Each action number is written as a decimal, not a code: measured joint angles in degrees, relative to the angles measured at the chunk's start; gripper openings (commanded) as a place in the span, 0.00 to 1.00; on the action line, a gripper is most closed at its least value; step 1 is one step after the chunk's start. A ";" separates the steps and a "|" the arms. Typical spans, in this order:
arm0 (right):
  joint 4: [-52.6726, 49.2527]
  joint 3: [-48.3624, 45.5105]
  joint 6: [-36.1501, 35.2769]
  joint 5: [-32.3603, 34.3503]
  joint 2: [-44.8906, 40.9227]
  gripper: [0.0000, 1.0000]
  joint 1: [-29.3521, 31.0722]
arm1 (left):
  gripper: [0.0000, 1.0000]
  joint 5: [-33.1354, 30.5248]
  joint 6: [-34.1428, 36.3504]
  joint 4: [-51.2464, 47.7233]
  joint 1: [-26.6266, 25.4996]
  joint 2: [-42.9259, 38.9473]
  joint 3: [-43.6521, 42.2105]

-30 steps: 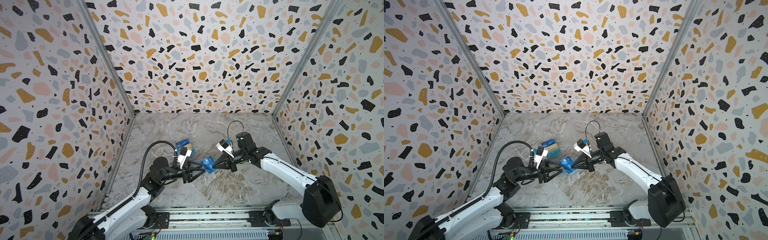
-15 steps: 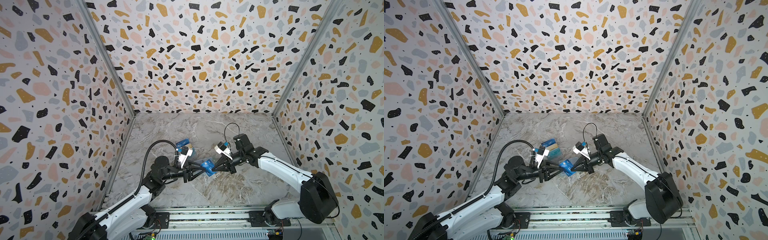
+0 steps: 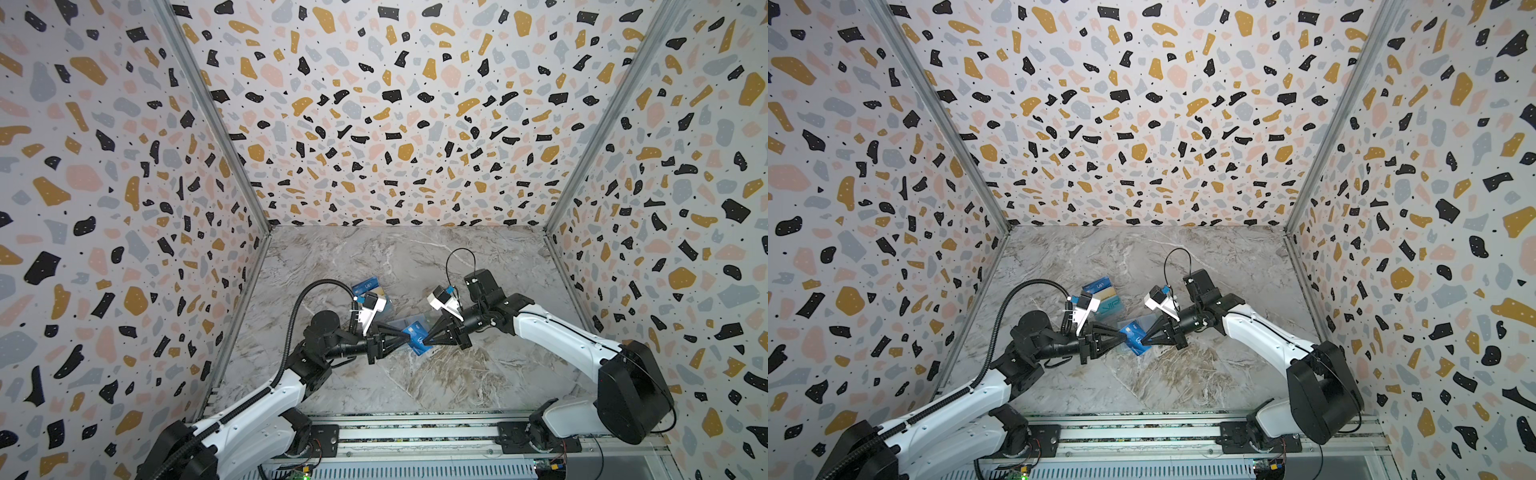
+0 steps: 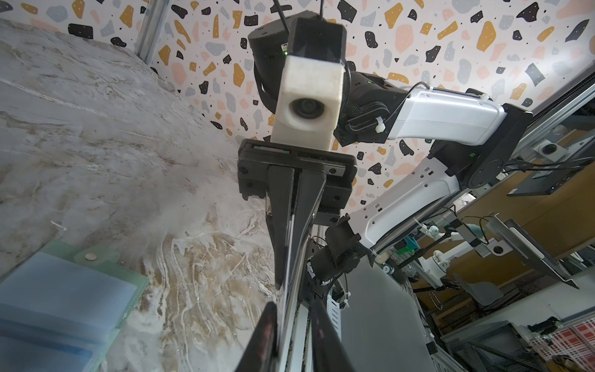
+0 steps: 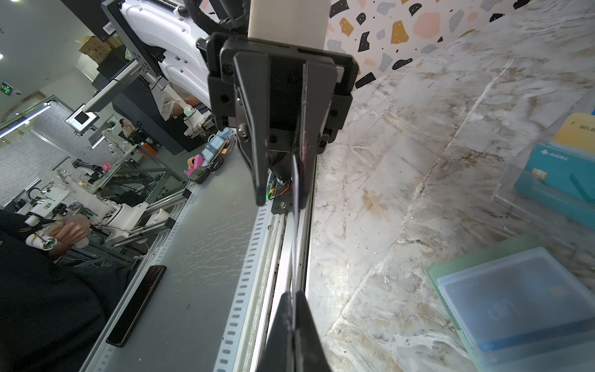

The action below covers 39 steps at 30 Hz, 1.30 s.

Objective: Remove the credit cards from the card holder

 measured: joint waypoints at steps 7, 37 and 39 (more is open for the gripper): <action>-0.15 0.22 -0.04 0.24 0.00 0.08 0.00 | 0.06 -0.83 0.00 -0.02 0.00 0.11 0.07; 51.04 -16.94 42.71 13.07 -6.43 0.76 -5.38 | 0.00 -21.84 -0.61 11.04 2.25 1.29 -0.42; 56.61 -17.68 46.77 13.90 -5.77 0.75 -5.38 | 0.00 -22.60 -1.14 13.64 2.25 1.60 -0.83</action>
